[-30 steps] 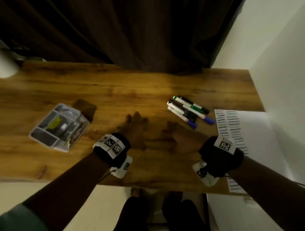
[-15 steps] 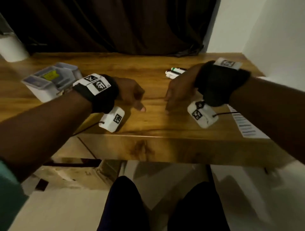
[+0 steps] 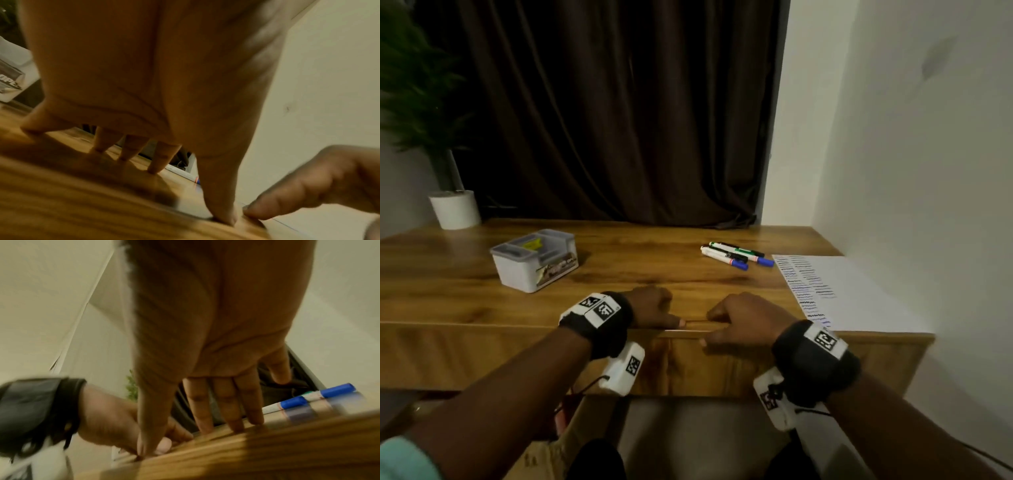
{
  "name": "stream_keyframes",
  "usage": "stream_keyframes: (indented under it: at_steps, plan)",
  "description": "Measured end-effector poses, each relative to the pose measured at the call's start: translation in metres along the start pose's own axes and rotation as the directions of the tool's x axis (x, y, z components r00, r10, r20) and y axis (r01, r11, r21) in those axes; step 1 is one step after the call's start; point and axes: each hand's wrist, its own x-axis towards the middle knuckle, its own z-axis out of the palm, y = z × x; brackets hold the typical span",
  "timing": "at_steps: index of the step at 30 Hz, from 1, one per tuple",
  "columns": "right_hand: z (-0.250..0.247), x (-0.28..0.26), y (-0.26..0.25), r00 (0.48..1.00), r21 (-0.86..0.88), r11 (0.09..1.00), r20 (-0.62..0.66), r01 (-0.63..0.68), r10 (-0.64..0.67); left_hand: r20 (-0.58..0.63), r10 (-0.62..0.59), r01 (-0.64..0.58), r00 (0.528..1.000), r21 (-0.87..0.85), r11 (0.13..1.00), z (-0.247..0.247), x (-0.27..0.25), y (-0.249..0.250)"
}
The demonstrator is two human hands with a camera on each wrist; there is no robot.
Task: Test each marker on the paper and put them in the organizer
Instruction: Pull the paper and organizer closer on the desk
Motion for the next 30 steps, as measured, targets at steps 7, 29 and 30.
stream_keyframes:
  at_steps: [7, 29, 30]
  plan:
    - [-0.019, -0.055, 0.109, 0.951, -0.090, 0.950, -0.115, -0.299, 0.289, 0.030, 0.088, -0.090, 0.996, 0.053, 0.995, 0.016, 0.008, 0.043]
    - [-0.007, -0.116, 0.143, 0.619, 0.223, 0.921, -0.687, -0.319, 0.381, -0.053, 0.373, -0.335, 0.926, -0.569, 0.751, 0.024, 0.048, 0.203]
    - [-0.006, -0.118, 0.140, 0.545, 0.236, 0.936, -0.764, -0.261, 0.344, -0.088, 0.363, -0.333, 0.927, -0.635, 0.697, 0.020, 0.050, 0.206]
